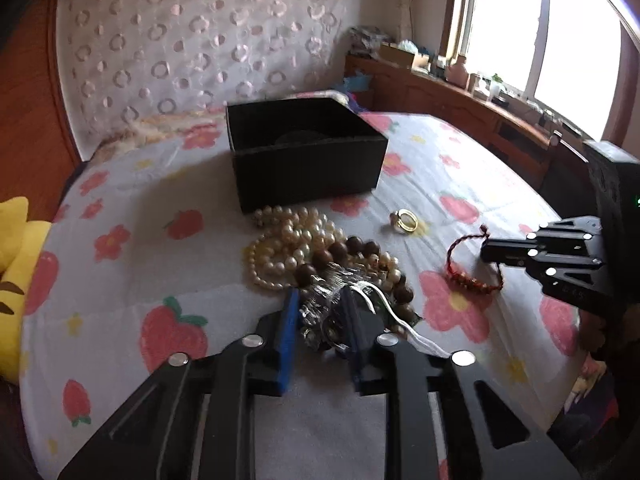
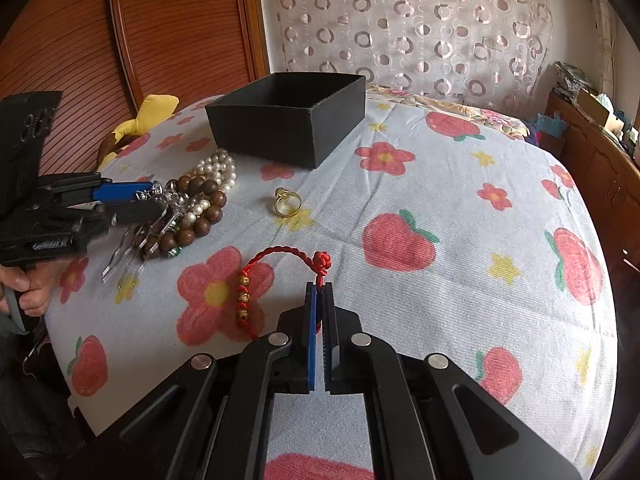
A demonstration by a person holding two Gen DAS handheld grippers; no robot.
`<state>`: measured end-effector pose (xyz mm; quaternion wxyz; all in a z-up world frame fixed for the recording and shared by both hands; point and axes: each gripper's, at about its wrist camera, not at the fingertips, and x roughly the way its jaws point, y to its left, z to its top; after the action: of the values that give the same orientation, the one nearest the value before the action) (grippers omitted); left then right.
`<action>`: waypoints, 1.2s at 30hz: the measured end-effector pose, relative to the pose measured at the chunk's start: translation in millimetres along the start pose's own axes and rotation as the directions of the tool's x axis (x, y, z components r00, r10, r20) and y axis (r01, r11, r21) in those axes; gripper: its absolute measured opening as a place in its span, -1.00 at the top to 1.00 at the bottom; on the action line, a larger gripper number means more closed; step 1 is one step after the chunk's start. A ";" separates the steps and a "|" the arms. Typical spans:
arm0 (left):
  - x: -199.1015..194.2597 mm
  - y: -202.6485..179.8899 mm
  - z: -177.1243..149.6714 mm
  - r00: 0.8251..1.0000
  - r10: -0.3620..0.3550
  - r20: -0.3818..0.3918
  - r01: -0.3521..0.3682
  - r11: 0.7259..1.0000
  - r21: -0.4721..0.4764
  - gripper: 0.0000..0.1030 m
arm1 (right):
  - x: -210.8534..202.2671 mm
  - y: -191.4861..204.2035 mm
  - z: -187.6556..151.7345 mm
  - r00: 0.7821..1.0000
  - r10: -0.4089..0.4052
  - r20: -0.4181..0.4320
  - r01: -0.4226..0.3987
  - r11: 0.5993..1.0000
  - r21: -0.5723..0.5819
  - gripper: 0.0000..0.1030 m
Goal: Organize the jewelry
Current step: 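Grasp the silver hair comb with the left tool while the right holds the red bracelet, then carry the comb and red bracelet into the black box and release both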
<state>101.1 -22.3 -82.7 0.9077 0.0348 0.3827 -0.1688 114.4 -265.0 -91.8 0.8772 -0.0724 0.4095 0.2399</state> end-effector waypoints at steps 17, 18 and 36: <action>-35.5 -14.6 3.3 0.995 -0.010 0.098 0.006 0.999 0.038 0.88 | -0.2 0.6 0.1 1.000 -0.004 0.000 0.004 1.000 -0.004 0.93; -36.5 -13.7 3.4 0.995 -0.010 0.102 0.006 0.999 0.035 0.88 | -0.5 0.6 0.1 1.000 -0.003 0.000 0.003 1.000 -0.004 0.93; -55.1 -3.3 48.1 0.978 0.014 0.208 -0.020 0.999 0.026 0.88 | -34.0 19.5 49.9 0.992 -0.012 0.123 0.024 0.995 -0.100 0.94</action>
<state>97.0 -19.2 -9.7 0.9435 0.0326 0.2831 -0.1692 120.4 -244.1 -32.2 0.8980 -0.1057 0.3417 0.2562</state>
